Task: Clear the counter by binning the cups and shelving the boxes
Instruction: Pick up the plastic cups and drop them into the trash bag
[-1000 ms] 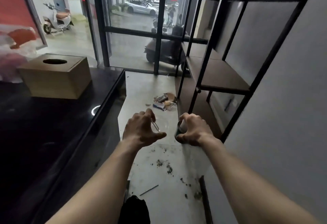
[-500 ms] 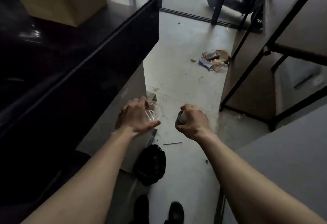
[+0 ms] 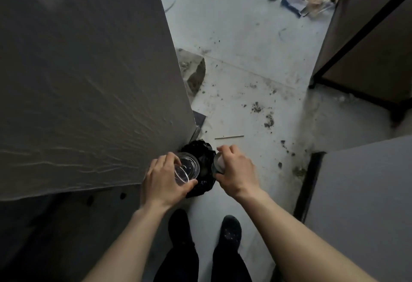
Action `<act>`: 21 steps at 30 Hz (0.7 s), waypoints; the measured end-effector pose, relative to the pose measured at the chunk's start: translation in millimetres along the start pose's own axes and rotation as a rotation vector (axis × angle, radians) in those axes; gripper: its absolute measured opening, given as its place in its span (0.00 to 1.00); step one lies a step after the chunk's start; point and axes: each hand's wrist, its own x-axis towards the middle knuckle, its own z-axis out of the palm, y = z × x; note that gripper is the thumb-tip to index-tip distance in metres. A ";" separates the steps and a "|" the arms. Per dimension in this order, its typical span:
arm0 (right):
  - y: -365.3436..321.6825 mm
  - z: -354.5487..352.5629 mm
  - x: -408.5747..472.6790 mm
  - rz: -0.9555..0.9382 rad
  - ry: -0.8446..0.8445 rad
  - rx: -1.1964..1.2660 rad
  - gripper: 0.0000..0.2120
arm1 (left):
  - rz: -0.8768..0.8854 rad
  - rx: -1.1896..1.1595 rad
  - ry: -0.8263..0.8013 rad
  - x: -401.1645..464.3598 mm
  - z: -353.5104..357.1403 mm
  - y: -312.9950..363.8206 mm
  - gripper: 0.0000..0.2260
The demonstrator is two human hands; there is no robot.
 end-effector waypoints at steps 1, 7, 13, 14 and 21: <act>7.0 16.9 7.9 0.006 -0.012 0.004 0.28 | -0.011 0.004 -0.016 3.4 19.4 -7.8 0.25; 35.8 89.3 49.4 0.026 -0.060 0.027 0.28 | -0.074 0.021 -0.085 23.4 100.5 -40.7 0.25; 38.2 126.9 79.9 0.019 -0.091 0.052 0.29 | -0.185 0.005 -0.078 45.7 133.6 -59.4 0.25; 37.4 132.9 84.5 0.017 -0.100 0.059 0.30 | -0.191 0.006 -0.079 49.5 137.2 -61.9 0.26; 43.5 159.8 109.4 0.003 -0.231 0.115 0.44 | -0.196 0.027 -0.147 73.7 154.0 -79.6 0.40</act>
